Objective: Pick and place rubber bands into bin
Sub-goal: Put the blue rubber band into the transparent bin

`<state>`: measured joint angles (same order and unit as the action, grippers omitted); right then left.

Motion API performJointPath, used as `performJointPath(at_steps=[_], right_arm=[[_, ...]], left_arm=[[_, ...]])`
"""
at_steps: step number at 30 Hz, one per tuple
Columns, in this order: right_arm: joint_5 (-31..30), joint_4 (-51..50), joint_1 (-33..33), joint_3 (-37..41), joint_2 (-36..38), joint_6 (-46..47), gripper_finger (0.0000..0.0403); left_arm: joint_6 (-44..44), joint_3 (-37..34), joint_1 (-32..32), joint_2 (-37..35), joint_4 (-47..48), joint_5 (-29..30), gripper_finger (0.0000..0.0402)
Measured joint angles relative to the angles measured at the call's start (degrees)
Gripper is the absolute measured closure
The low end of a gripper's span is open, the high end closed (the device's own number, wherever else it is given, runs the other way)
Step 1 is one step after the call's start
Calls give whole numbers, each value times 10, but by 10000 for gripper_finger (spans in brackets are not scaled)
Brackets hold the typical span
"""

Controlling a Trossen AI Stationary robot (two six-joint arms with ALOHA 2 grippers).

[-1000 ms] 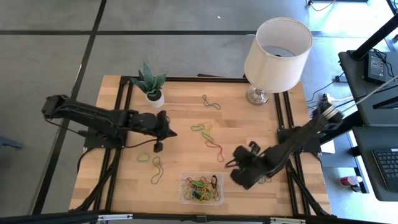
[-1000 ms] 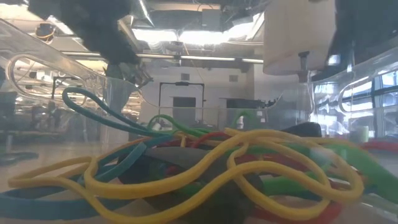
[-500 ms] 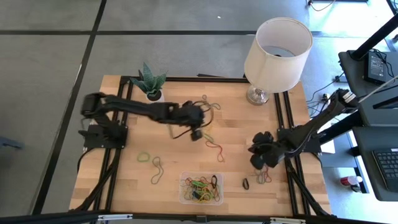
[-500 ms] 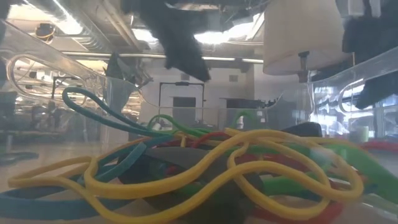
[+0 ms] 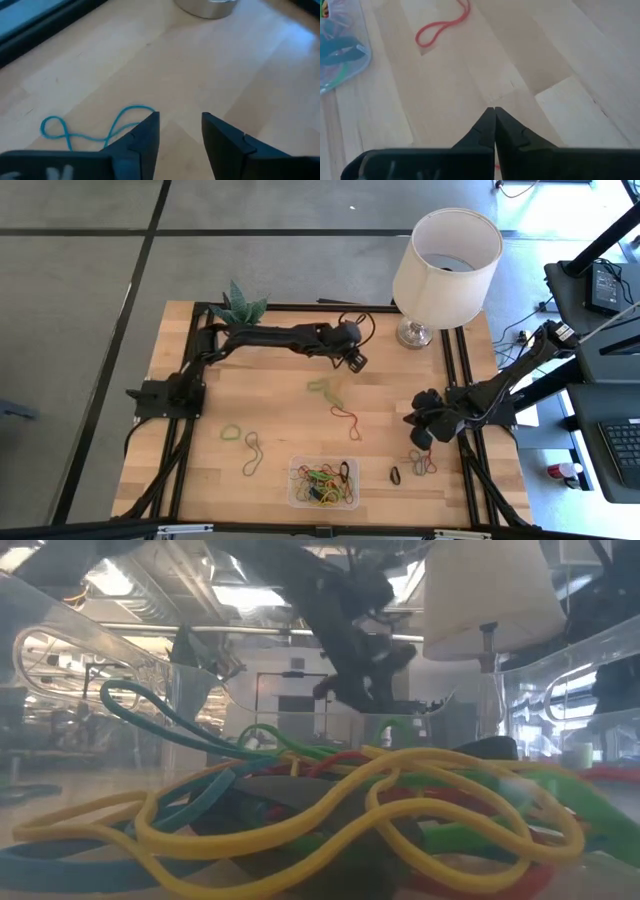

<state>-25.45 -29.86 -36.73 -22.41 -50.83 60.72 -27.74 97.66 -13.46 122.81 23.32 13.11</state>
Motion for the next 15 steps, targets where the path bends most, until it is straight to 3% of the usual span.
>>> performJointPath(at_steps=[9, 15], right_arm=[[2, 3, 0, 0, 0, -15, 399], [39, 9, 0, 0, 0, -29, 399]], left_arm=[[-24, 9, -22, 56, 34, 19, 238], [-78, 9, -26, 93, 50, 43, 238]])
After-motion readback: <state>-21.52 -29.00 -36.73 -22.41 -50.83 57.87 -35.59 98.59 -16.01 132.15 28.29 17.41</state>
